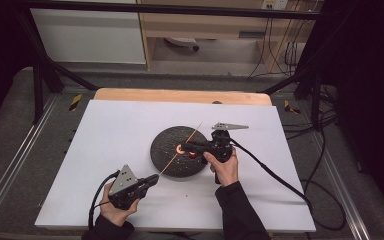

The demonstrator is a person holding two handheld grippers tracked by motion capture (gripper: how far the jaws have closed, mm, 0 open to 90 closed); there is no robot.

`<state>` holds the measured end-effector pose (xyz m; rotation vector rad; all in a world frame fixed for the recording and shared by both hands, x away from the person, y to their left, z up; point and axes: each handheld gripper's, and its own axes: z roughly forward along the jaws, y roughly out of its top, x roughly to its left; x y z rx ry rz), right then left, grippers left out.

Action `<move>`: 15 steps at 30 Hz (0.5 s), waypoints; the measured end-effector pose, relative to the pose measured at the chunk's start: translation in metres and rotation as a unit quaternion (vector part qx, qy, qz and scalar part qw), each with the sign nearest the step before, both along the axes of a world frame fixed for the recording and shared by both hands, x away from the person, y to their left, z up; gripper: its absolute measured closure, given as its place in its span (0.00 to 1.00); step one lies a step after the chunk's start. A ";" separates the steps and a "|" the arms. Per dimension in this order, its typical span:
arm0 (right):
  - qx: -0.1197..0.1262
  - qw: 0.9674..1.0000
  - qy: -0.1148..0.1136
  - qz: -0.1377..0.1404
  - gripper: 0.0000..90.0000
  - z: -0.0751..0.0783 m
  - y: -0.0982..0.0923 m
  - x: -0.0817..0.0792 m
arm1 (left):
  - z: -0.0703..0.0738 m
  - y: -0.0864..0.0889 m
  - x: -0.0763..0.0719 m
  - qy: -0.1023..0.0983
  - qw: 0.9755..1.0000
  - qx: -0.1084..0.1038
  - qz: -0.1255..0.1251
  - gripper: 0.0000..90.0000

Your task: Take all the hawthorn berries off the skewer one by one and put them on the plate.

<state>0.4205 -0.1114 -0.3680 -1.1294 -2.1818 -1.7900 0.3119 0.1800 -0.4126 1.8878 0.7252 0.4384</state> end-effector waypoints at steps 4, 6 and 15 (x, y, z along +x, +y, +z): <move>0.004 1.000 0.005 0.005 0.70 -0.007 0.006 -0.002 | 0.000 0.000 0.000 0.000 1.000 -0.001 0.003 0.98; 0.003 1.000 0.012 0.011 0.70 -0.011 0.009 -0.003 | 0.000 -0.001 -0.001 -0.001 1.000 -0.003 0.001 0.98; 0.020 1.000 0.012 0.013 0.73 -0.009 0.007 -0.001 | 0.002 0.000 -0.002 -0.007 1.000 -0.012 -0.003 0.99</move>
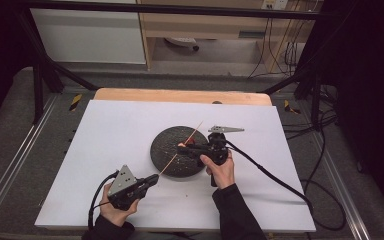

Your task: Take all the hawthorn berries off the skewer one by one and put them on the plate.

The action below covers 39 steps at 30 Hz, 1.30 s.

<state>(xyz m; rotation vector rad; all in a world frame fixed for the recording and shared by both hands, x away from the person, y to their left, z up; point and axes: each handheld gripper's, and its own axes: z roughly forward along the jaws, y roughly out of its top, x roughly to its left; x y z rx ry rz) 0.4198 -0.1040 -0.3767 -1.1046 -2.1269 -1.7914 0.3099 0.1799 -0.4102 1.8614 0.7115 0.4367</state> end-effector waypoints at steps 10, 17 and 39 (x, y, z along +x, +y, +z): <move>0.011 1.000 -0.005 -0.024 0.73 0.012 -0.012 0.013 | 0.001 0.004 0.001 -0.002 1.000 -0.005 0.004 0.98; 0.013 0.999 -0.008 -0.034 0.73 0.019 -0.021 0.024 | 0.002 0.006 0.001 -0.003 1.000 -0.007 0.006 0.98; -0.043 0.989 -0.033 -0.140 0.73 0.038 -0.066 0.051 | -0.001 0.012 0.004 0.004 1.000 -0.009 0.019 0.98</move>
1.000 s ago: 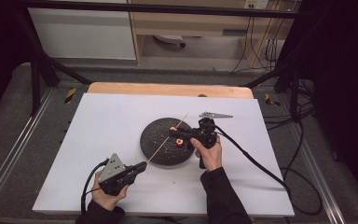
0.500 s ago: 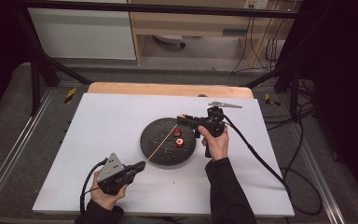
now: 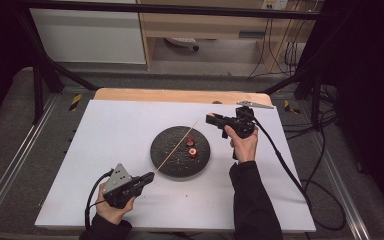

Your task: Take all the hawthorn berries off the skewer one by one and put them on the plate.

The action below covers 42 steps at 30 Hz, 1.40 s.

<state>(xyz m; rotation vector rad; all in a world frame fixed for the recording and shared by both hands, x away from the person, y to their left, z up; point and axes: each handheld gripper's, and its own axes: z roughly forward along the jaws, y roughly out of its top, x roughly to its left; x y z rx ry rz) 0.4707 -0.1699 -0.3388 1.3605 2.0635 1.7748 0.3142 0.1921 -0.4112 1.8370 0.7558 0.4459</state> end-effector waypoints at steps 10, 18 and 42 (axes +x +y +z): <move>-0.058 0.997 0.035 0.034 0.73 -0.051 0.026 -0.010 | -0.001 0.002 0.002 0.004 1.000 -0.005 0.011 0.98; -0.093 0.991 0.049 0.086 0.73 -0.091 0.054 -0.030 | -0.002 0.002 0.003 0.008 1.000 -0.003 0.011 0.98; -0.120 0.990 0.003 0.068 0.40 -0.071 0.028 -0.054 | -0.006 -0.003 0.014 0.047 0.998 0.017 0.025 0.98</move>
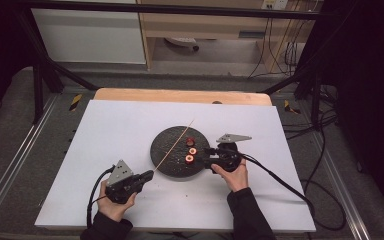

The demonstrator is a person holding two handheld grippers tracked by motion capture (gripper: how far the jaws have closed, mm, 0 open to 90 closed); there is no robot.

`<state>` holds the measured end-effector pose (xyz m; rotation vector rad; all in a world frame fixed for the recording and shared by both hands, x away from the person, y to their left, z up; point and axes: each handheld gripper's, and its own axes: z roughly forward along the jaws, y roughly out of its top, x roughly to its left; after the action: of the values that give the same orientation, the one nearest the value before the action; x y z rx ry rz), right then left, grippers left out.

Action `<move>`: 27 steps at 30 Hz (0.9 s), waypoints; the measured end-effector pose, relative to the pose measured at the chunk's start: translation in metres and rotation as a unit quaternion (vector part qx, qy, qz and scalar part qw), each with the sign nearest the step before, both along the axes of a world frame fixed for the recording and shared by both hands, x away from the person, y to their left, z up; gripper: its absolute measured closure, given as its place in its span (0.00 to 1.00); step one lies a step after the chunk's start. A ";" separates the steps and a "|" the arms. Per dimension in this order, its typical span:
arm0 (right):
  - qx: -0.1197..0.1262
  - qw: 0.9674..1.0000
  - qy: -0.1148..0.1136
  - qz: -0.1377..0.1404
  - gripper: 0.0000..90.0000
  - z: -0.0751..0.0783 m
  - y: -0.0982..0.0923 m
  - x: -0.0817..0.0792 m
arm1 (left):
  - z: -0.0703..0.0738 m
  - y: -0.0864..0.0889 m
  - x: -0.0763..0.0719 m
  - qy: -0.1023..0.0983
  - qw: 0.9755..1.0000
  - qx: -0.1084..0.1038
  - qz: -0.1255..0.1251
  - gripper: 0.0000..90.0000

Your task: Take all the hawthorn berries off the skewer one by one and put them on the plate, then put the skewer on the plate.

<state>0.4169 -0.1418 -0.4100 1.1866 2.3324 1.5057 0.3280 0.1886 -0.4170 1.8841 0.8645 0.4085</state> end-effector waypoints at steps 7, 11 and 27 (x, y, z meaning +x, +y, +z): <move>-0.018 1.000 -0.020 -0.014 0.13 -0.001 -0.024 -0.015 | -0.007 -0.008 0.010 0.026 0.999 0.020 0.015 0.98; -0.030 0.999 -0.021 -0.021 0.06 -0.005 -0.038 -0.021 | -0.009 -0.014 0.019 0.041 0.998 0.034 0.024 0.98; -0.044 0.997 -0.022 -0.051 0.02 -0.022 -0.085 -0.042 | -0.015 -0.039 0.041 0.088 0.989 0.102 0.056 0.98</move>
<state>0.3749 -0.2271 -0.4320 1.2170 2.2490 1.3667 0.3687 0.1499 -0.4319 2.0894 1.0842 0.4171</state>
